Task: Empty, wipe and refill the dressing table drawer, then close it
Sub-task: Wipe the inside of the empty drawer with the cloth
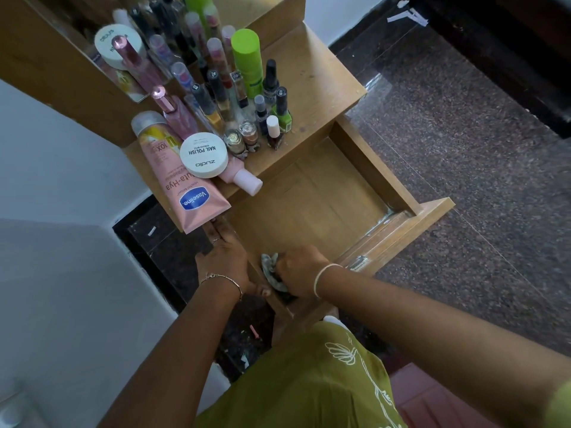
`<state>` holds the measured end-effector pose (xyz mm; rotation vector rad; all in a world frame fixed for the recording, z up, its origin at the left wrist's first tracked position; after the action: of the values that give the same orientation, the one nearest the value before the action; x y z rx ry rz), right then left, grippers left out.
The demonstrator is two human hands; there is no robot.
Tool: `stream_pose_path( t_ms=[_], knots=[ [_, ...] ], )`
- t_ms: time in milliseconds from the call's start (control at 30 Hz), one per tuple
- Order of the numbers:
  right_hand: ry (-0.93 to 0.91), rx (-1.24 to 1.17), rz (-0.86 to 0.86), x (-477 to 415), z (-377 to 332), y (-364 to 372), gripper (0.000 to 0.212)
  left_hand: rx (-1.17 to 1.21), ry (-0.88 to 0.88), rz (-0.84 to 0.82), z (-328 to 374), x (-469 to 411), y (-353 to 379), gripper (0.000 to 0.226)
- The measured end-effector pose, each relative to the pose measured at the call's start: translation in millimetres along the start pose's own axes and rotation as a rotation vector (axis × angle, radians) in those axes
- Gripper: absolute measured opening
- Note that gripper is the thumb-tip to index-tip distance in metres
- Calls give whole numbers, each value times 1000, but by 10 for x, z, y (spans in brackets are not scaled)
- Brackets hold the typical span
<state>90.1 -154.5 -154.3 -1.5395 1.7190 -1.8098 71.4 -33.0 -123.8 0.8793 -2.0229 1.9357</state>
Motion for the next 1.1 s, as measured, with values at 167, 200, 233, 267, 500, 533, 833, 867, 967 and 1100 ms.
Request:
stream_pose_path(
  t_ms=[167, 200, 233, 267, 500, 533, 833, 867, 967, 1100],
  knots=[
    [136, -219, 140, -95, 31, -92, 31, 2, 4, 27, -25, 14, 1, 156],
    [172, -278, 137, -112, 67, -90, 31, 4, 3, 27, -25, 14, 1, 156],
    [204, -330, 144, -135, 101, -103, 30, 6, 2, 28, -19, 10, -1, 156],
    [224, -359, 160, -184, 120, -121, 30, 11, 1, 28, -16, 7, -3, 156],
    [189, -149, 409, -726, -14, -343, 37, 24, -43, -1, 9, -17, -12, 165],
    [180, -116, 439, -732, -7, -337, 36, 18, -49, -3, 12, -19, -13, 165],
    [360, 42, 356, -548, 741, -405, 55, -48, -39, 17, 8, -10, -10, 154],
    [412, 63, 388, -514, 880, -439, 41, -47, -33, 18, 11, -8, -9, 152],
    [544, 102, 464, -436, 1229, -497, 26, -38, -30, 11, 8, -11, 1, 151],
    [681, 103, 484, -403, 1523, -530, 27, -30, -35, 7, -3, -7, -4, 156]
  ],
)
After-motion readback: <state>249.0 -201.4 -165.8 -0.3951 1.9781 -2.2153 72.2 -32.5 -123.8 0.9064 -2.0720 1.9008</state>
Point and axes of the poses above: each hand's wrist, its own x-axis away from the middle knuckle, its own y-axis out of the palm, z = x × y, the point moved 4 cm from there along -x, towards the middle knuckle, and after that the axes turned 13 degrees about z, right-handed, at the moved point
